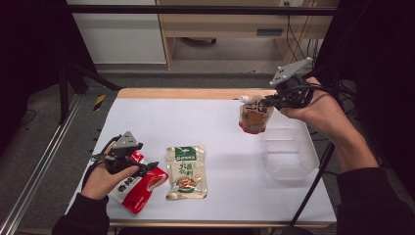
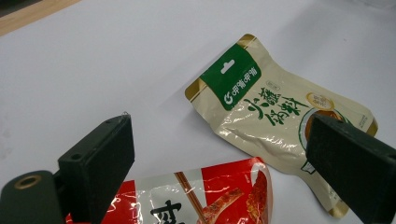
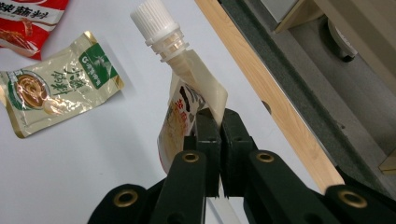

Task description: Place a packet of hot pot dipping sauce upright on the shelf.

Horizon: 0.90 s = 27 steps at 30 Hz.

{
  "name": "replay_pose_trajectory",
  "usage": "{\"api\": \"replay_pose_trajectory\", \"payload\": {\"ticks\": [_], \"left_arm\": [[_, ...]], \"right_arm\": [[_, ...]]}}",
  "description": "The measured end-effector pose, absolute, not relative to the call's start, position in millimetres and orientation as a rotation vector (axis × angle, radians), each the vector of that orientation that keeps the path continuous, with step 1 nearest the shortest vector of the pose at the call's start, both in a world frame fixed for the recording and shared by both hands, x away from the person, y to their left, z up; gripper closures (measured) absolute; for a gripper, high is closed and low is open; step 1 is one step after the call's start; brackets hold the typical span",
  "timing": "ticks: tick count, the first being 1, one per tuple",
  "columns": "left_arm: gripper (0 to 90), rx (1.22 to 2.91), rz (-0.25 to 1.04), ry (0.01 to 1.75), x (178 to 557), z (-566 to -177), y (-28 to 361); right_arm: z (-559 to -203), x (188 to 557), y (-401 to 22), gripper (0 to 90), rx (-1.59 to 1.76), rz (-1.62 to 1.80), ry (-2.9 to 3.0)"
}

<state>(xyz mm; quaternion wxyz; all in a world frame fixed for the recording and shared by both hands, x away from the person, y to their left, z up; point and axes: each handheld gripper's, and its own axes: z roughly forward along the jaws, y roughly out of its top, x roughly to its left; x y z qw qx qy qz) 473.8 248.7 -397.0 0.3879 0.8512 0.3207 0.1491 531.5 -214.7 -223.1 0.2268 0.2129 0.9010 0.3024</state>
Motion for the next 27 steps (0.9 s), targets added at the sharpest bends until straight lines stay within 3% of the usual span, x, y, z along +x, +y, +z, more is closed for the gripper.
{"api": "replay_pose_trajectory", "payload": {"ticks": [27], "left_arm": [[6.5, 2.171, 0.377, 0.822, 473.5, -398.7, 250.8]], "right_arm": [[-234.1, 535.1, -251.1, 88.5, 0.654, 0.818, 2.447]]}}
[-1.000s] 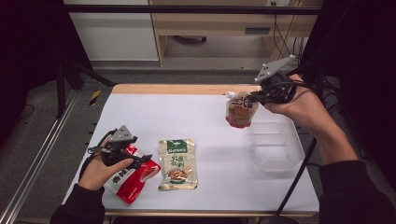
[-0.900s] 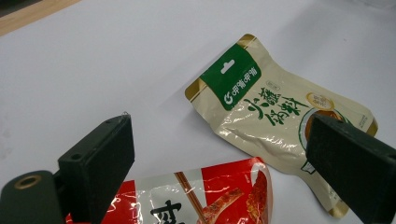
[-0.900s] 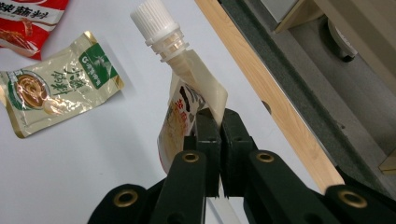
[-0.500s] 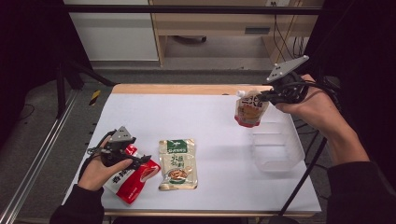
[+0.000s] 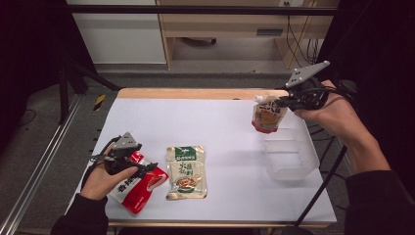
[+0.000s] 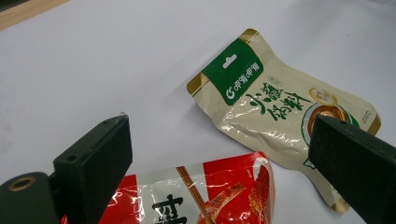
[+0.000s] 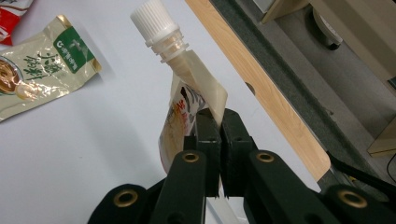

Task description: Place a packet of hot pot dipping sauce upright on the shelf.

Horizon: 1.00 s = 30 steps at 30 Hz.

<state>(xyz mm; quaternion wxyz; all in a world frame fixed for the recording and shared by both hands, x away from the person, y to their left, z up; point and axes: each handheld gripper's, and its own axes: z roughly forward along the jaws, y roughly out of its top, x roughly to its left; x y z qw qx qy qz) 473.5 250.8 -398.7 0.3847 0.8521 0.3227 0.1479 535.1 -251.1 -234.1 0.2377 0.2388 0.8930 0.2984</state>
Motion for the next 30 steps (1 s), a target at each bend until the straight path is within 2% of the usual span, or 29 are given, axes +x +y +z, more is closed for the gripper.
{"api": "replay_pose_trajectory", "payload": {"ticks": [18, 30], "left_arm": [[6.5, 2.156, 0.384, 0.848, 474.7, -398.9, 260.3], [6.5, 2.160, 0.392, 0.874, 476.5, -401.9, 264.8]], "right_arm": [[-256.4, 550.7, -268.8, 88.6, 0.598, 0.778, 2.396], [-269.8, 574.9, -293.2, 88.6, 0.622, 0.745, 2.391]]}}
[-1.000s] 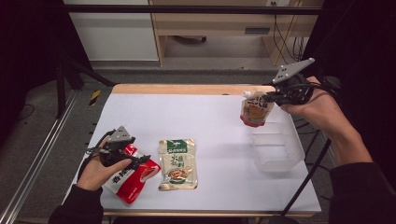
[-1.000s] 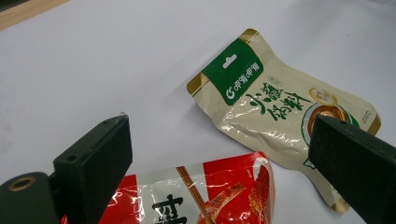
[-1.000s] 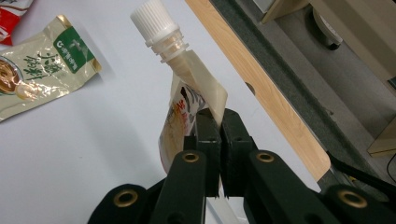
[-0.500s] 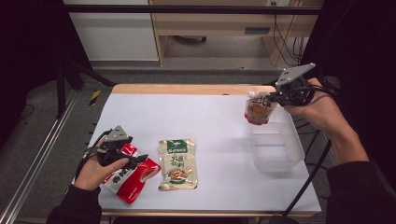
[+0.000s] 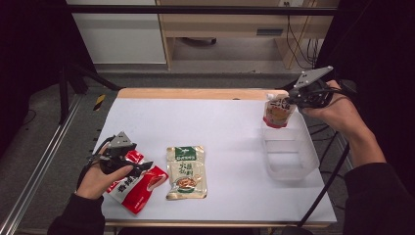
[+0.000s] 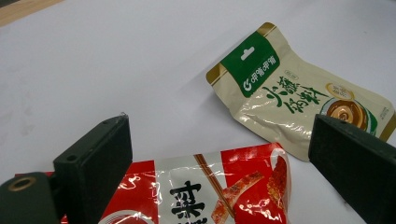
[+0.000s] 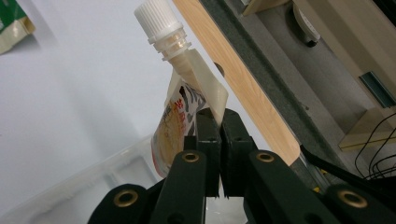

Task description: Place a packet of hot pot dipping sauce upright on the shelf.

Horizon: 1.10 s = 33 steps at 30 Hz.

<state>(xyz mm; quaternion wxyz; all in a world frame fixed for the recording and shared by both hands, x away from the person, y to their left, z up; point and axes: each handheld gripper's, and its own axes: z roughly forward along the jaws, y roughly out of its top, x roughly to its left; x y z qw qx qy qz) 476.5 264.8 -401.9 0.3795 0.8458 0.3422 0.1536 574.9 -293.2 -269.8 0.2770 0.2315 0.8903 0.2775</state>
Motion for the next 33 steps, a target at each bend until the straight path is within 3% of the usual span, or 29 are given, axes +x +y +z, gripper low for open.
{"api": "replay_pose_trajectory", "payload": {"ticks": [33], "left_arm": [[6.5, 2.189, 0.393, 0.862, 476.5, -404.4, 259.5]], "right_arm": [[-322.6, 604.0, -310.4, 88.3, 0.700, 0.776, 2.445]]}}
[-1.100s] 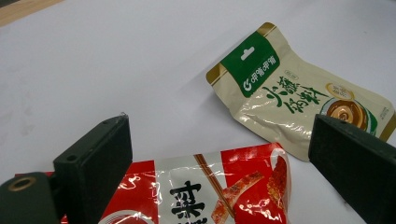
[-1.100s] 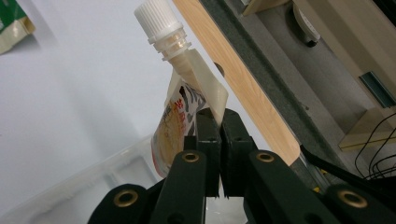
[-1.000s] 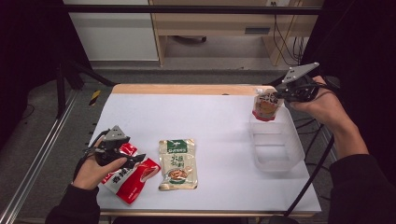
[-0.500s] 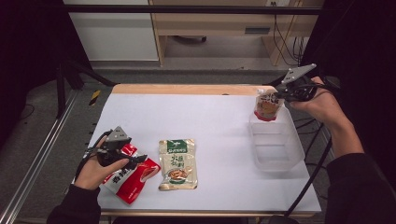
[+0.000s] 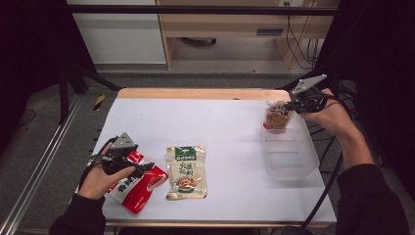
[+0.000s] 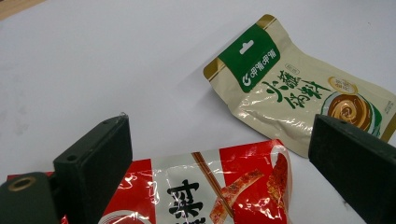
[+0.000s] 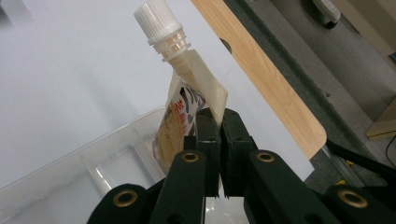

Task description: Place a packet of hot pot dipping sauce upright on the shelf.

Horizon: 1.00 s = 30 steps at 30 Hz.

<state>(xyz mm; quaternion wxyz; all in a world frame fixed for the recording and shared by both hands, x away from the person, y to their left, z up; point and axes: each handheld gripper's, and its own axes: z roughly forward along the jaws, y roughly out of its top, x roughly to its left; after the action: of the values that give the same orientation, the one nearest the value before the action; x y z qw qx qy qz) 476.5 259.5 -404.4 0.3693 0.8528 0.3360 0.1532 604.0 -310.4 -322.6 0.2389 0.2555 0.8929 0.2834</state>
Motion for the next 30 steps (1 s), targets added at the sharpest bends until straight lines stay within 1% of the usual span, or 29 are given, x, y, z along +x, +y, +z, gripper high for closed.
{"api": "replay_pose_trajectory", "payload": {"ticks": [9, 13, 14, 15, 16, 18, 19, 21, 22, 25, 30], "left_arm": [[6.5, 2.190, 0.389, 0.864, 476.6, -405.1, 259.3], [6.5, 2.187, 0.390, 0.864, 476.5, -404.5, 259.5], [6.5, 2.188, 0.389, 0.865, 476.6, -404.7, 259.5], [6.5, 2.188, 0.389, 0.865, 476.6, -404.7, 259.5], [6.5, 2.189, 0.389, 0.866, 476.9, -405.5, 259.2], [6.5, 2.198, 0.389, 0.862, 477.6, -406.8, 258.2], [6.5, 2.198, 0.389, 0.862, 477.6, -406.8, 258.2], [6.5, 2.206, 0.390, 0.858, 478.3, -407.7, 257.0], [6.5, 2.205, 0.387, 0.853, 478.5, -407.8, 255.7], [6.5, 2.199, 0.394, 0.850, 479.1, -407.3, 253.5], [6.5, 2.215, 0.396, 0.829, 480.2, -407.8, 247.0]], "right_arm": [[-344.1, 609.9, -309.7, 87.6, 0.755, 0.779, 2.472], [-346.4, 611.4, -312.1, 86.8, 0.773, 0.813, 2.455], [-347.1, 612.1, -314.5, 84.1, 0.799, 0.823, 2.445], [-347.1, 612.1, -314.5, 84.1, 0.799, 0.823, 2.445], [-347.3, 612.4, -316.0, 75.3, 0.834, 0.828, 2.436], [-346.4, 611.7, -316.4, 64.4, 0.870, 0.828, 2.419], [-346.4, 611.7, -316.4, 64.4, 0.870, 0.828, 2.419], [-343.4, 609.8, -316.1, 52.7, 0.890, 0.842, 2.390], [-337.9, 605.1, -313.9, 43.1, 0.892, 0.860, 2.351], [-326.5, 593.7, -308.0, 34.5, 0.881, 0.887, 2.293], [-313.0, 569.6, -291.6, 24.4, 0.875, 0.923, 2.233]]}}
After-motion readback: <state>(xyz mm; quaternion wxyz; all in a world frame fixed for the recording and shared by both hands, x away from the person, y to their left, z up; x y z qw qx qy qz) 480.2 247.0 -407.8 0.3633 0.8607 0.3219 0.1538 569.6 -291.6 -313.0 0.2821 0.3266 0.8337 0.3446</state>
